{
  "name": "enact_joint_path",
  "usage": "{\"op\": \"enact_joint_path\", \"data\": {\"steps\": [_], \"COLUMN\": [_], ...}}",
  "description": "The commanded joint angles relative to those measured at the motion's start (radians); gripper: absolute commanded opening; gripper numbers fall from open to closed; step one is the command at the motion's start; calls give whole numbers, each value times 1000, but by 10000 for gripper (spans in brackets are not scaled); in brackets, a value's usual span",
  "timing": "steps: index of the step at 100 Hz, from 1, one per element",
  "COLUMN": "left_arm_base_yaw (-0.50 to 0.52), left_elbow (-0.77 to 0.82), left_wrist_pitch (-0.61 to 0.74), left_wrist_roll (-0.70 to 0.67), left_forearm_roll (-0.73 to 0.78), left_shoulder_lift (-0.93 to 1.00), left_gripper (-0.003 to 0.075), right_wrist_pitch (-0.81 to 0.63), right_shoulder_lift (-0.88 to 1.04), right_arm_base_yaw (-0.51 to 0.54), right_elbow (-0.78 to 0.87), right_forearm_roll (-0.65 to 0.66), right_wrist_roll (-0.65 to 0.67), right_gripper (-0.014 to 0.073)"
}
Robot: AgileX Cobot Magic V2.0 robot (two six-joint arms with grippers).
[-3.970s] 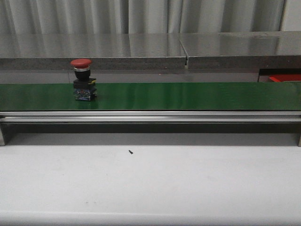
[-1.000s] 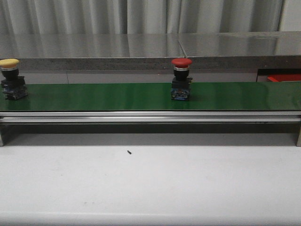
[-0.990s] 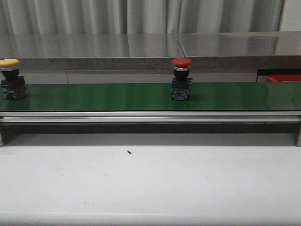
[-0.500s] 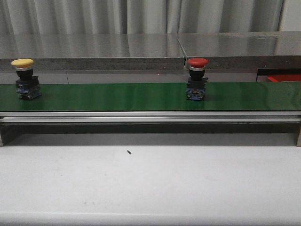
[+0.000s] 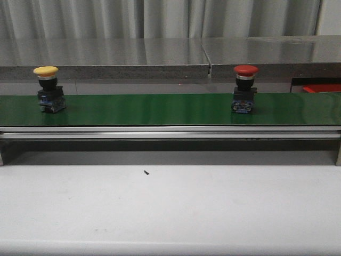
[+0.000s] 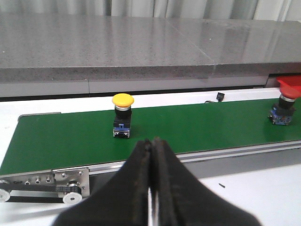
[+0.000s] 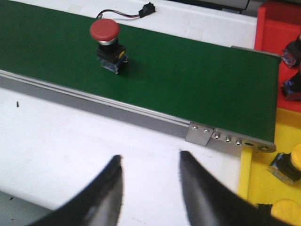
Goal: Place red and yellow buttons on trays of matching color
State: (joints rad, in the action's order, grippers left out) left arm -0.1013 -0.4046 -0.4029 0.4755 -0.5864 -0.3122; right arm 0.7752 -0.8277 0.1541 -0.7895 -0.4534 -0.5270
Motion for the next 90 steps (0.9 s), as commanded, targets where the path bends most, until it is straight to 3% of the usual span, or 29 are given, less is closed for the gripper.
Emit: {"op": "enact_joint_path", "data": {"steps": [1, 4, 27, 90], "left_arm_base_yaw": [-8, -8, -8, -8], "left_elbow": [-25, -25, -25, -25], "left_wrist_pitch": [68, 68, 68, 68], "left_wrist_roll": [2, 2, 2, 2], "left_forearm_roll": [-27, -27, -27, -27], "left_shoulder_lift": [-8, -8, -8, -8], "left_gripper": [-19, -19, -19, -19], "right_wrist_pitch": [-29, -34, -84, -197], "right_shoulder_lift": [10, 10, -66, -680], "right_arm_base_yaw": [0, 0, 0, -142], "right_elbow": [-28, -28, -42, -351], "right_forearm_roll": [-34, -34, -34, -33], "right_wrist_roll": [-7, -7, -20, -67], "right_gripper": [603, 673, 641, 636]}}
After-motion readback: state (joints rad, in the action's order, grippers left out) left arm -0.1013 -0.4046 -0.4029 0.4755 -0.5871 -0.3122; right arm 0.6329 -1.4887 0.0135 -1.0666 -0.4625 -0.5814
